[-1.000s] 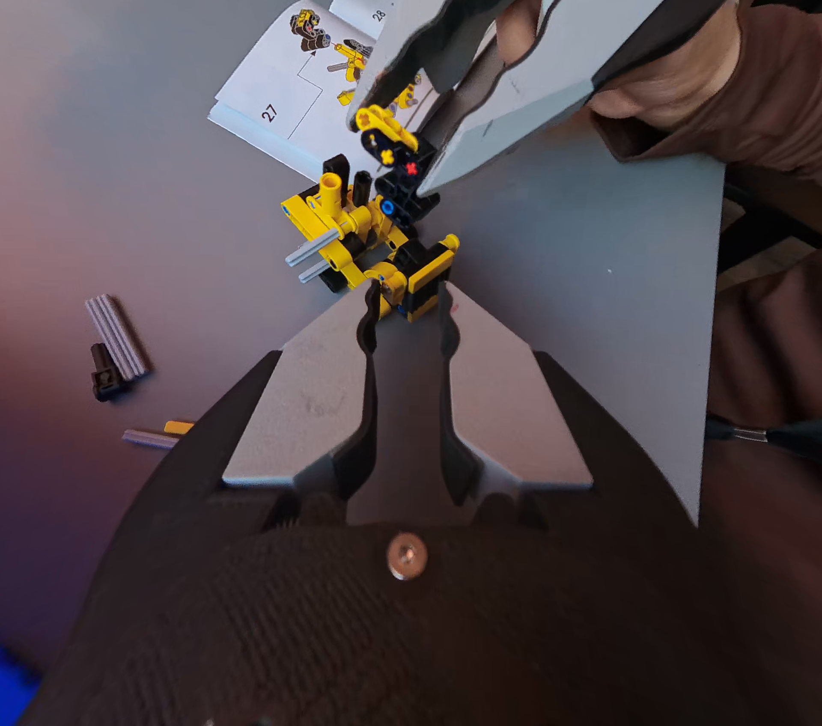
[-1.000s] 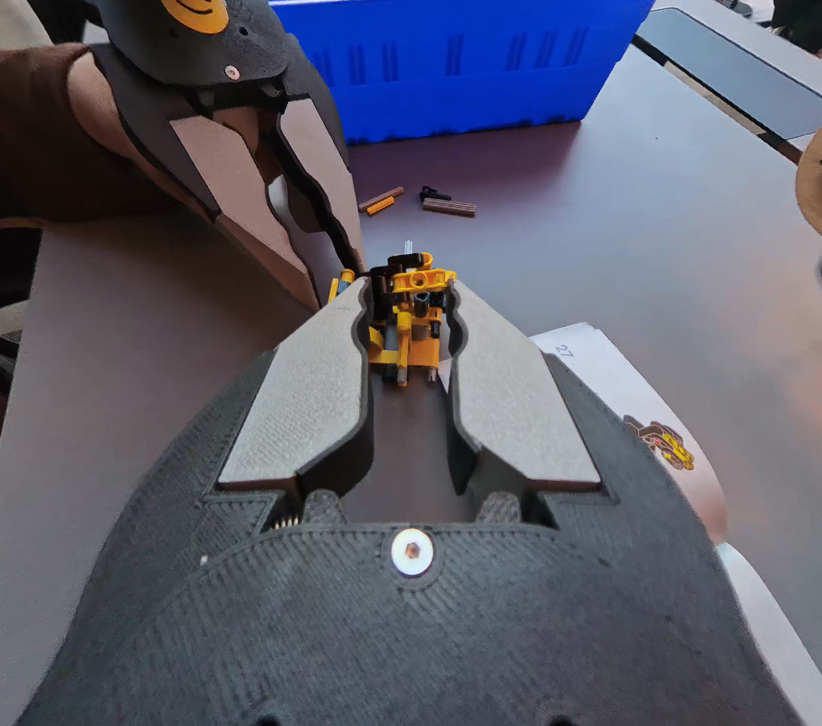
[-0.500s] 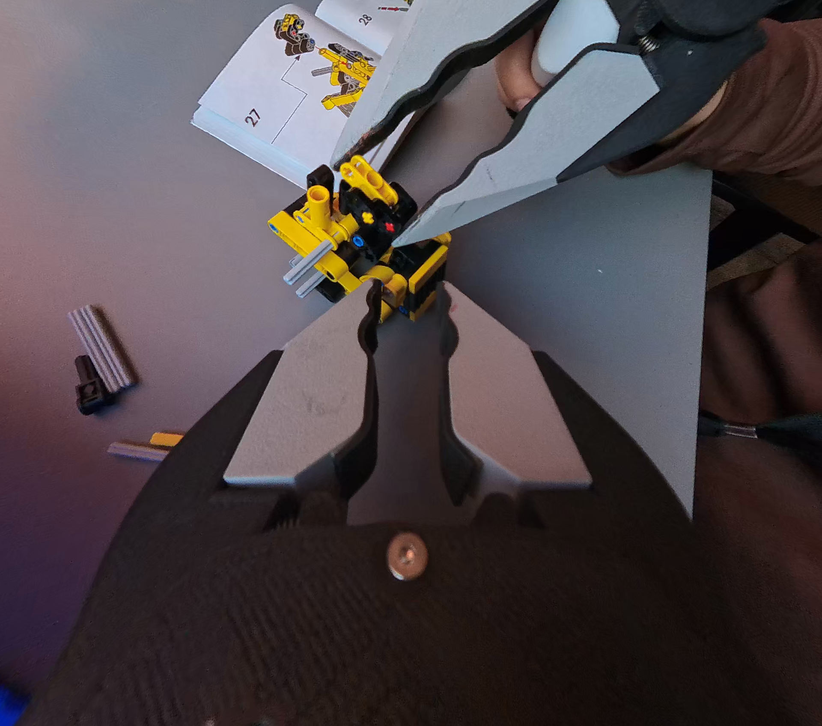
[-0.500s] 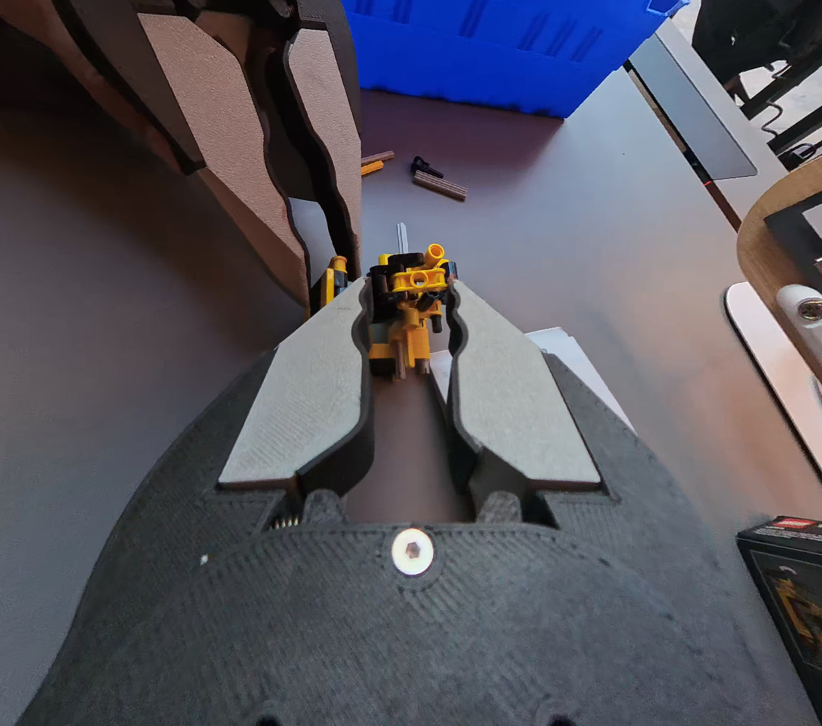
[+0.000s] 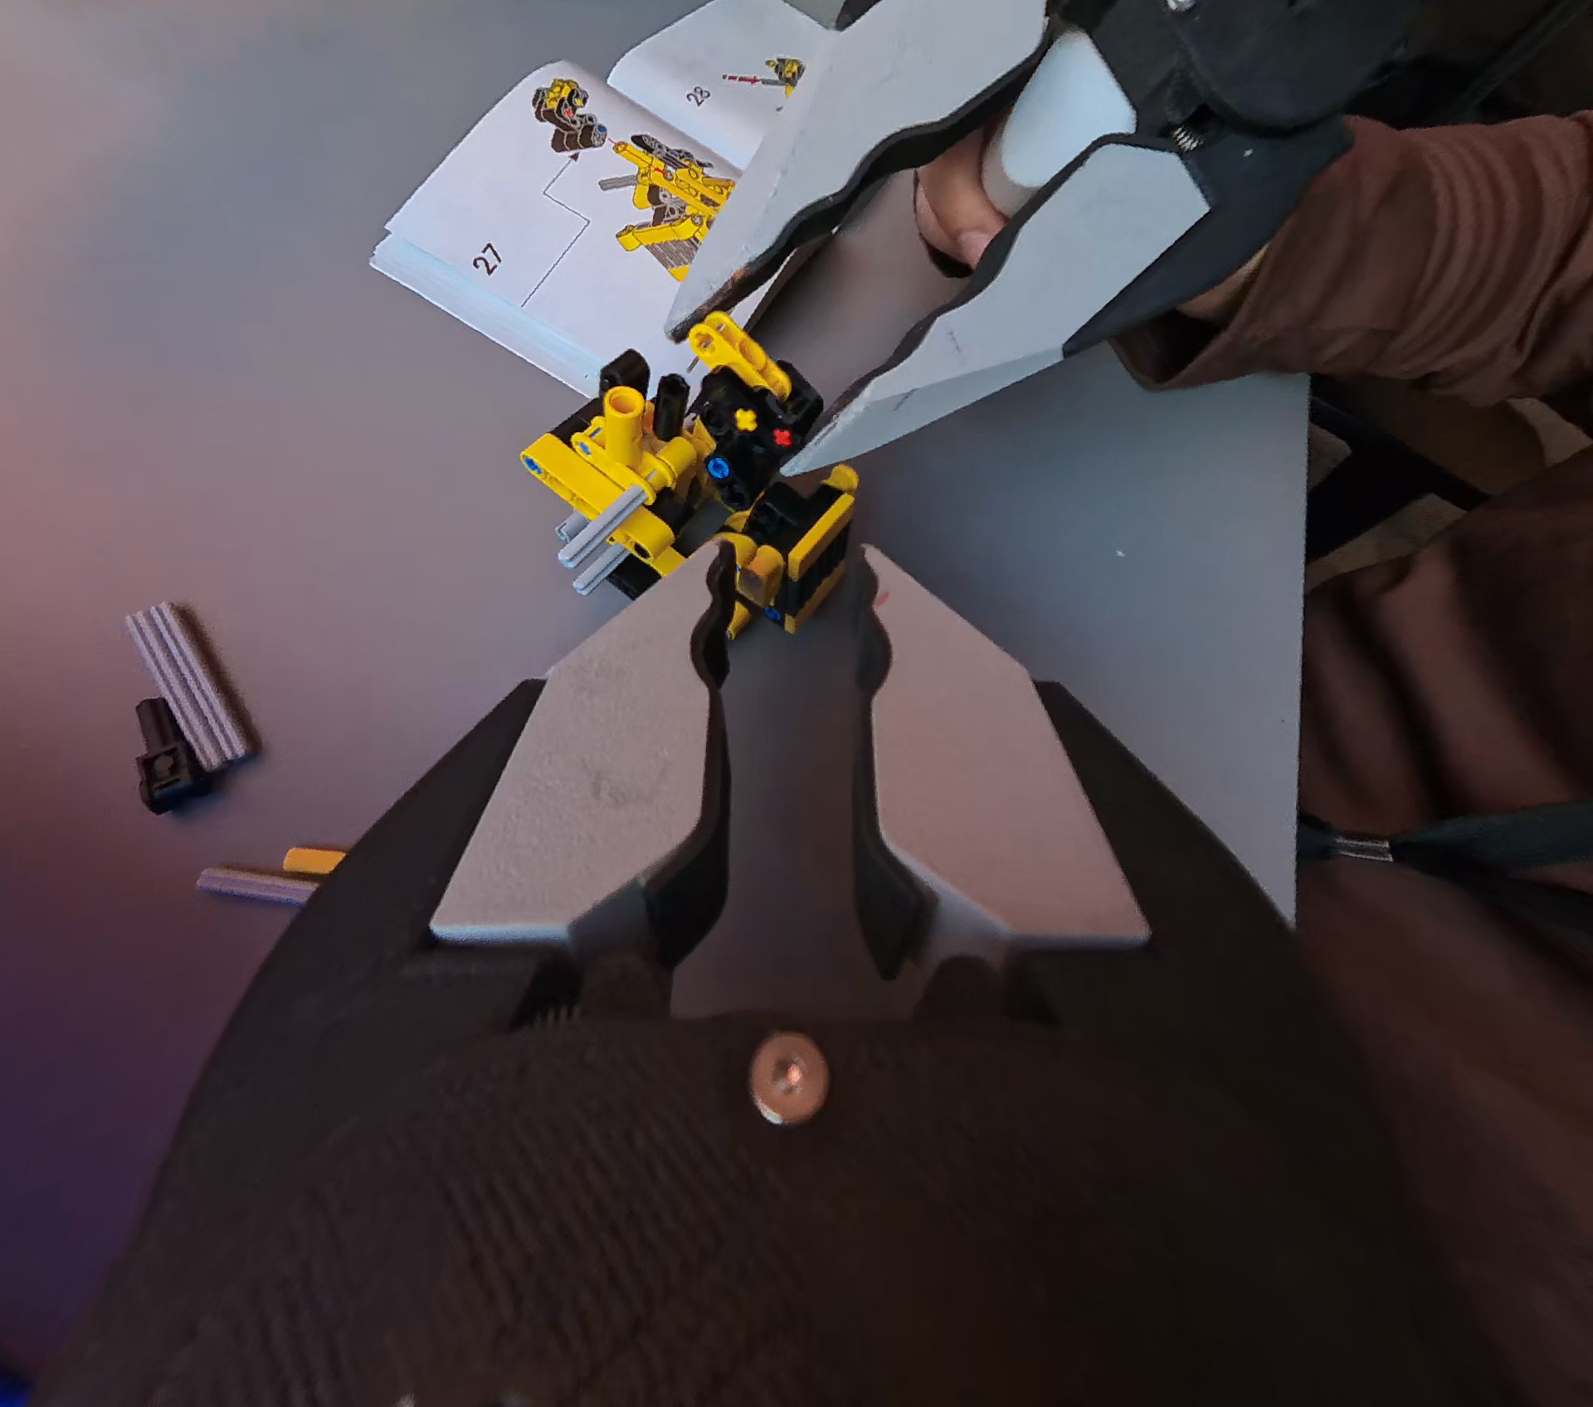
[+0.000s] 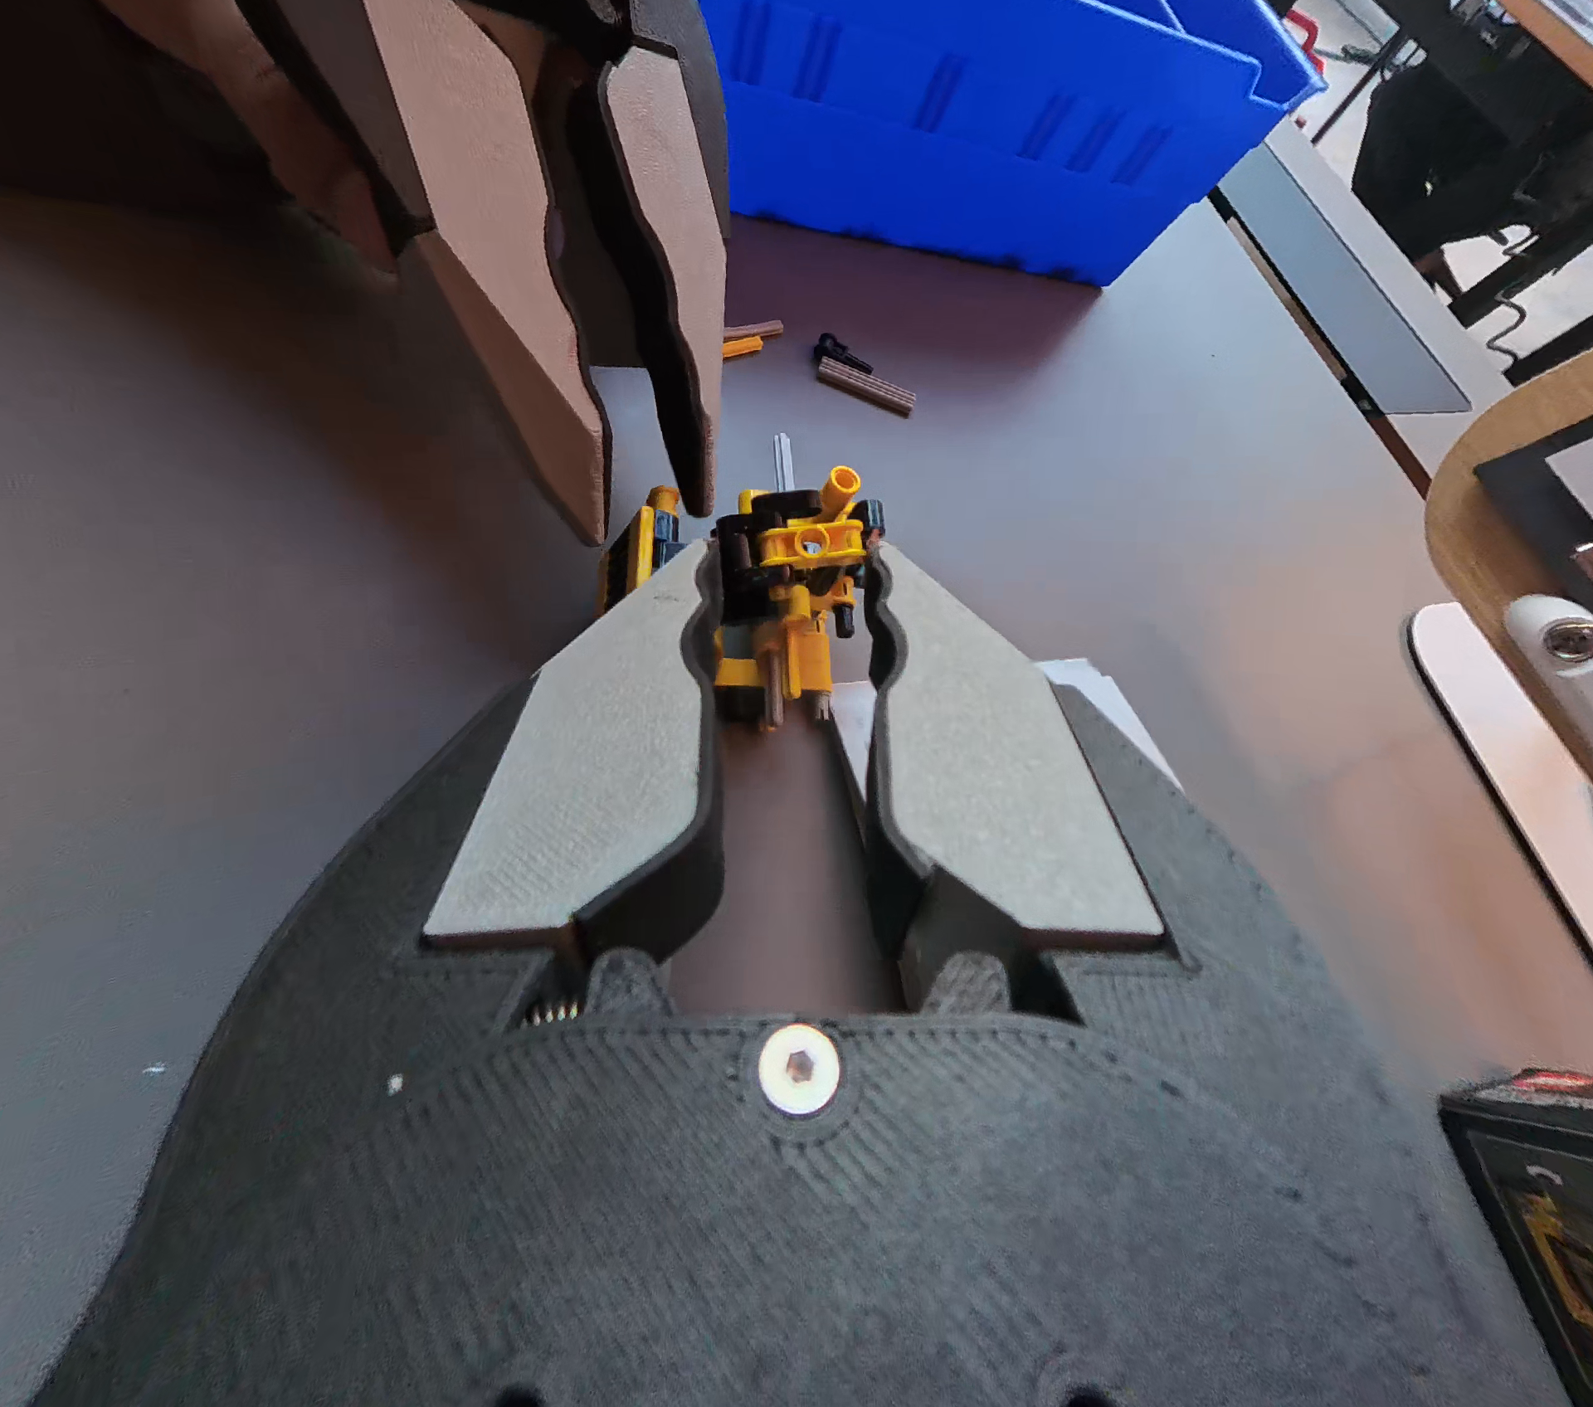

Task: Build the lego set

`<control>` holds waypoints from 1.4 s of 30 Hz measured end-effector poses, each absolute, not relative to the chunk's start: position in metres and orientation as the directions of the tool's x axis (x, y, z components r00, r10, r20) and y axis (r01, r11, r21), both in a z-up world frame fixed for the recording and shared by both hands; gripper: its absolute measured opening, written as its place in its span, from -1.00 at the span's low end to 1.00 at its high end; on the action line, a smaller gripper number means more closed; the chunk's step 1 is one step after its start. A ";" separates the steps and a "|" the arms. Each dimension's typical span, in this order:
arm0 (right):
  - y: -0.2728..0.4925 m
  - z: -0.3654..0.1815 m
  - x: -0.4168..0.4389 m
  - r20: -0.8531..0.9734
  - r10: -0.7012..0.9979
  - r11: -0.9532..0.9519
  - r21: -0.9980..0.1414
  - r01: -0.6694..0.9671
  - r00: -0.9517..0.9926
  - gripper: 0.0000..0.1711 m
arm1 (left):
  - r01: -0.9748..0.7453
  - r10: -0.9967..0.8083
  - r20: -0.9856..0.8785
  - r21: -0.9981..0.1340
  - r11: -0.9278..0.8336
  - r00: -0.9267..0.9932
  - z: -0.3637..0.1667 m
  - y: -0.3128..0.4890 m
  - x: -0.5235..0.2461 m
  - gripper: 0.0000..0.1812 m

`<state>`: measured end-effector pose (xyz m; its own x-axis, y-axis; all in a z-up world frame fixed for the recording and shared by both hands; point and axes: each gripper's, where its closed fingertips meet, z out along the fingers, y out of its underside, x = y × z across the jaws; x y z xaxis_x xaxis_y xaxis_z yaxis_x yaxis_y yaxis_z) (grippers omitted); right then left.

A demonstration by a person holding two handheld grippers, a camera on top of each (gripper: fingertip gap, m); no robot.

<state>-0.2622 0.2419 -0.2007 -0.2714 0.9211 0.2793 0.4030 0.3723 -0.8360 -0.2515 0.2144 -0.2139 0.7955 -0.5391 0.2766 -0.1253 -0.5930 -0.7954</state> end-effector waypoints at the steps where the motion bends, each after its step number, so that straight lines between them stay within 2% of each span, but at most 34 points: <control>1: 0.241 -0.198 -0.263 0.285 0.918 0.377 -0.841 0.387 -0.275 -0.65 | -0.112 -0.539 0.288 -0.799 -0.591 0.792 -0.212 0.214 -0.252 -0.75; 4: 0.238 -0.187 -0.261 0.284 0.913 0.374 -0.869 0.323 -0.293 -0.65 | -0.073 -0.527 0.308 -0.809 -0.583 0.792 -0.206 0.216 -0.256 -0.75; 10: 0.223 -0.138 -0.236 0.299 0.880 0.327 -0.945 0.014 -0.368 -0.66 | 0.008 -0.602 0.397 -0.839 -0.544 0.693 -0.182 0.208 -0.240 -0.73; 13: 0.212 -0.130 -0.227 0.308 0.852 0.325 -0.945 -0.034 -0.424 -0.66 | 0.030 -0.658 0.414 -0.859 -0.512 0.629 -0.169 0.201 -0.228 -0.71; 21: 0.194 -0.138 -0.227 0.381 0.793 0.401 -0.914 -0.064 -0.476 -0.66 | 0.090 -0.727 0.466 -0.866 -0.493 0.504 -0.151 0.189 -0.208 -0.69; 26: 0.192 -0.143 -0.229 0.452 0.769 0.481 -0.875 -0.057 -0.452 -0.65 | 0.065 -0.718 0.465 -0.858 -0.509 0.517 -0.159 0.189 -0.209 -0.82; 35: 0.186 -0.138 -0.221 0.579 0.705 0.608 -0.791 -0.071 -0.411 -0.63 | 0.111 -0.733 0.525 -0.837 -0.535 0.433 -0.155 0.185 -0.208 -0.95; 42: 0.195 -0.144 -0.220 0.594 0.712 0.637 -0.771 -0.011 -0.376 -0.64 | 0.147 -0.769 0.496 -0.865 -0.480 0.403 -0.143 0.184 -0.214 -0.95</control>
<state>-0.2202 0.1947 -0.1444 -0.3756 0.7117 0.5936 -0.0108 0.6371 -0.7707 -0.2140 0.1845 -0.1434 0.4030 -0.7692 0.4959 0.1475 -0.4802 -0.8647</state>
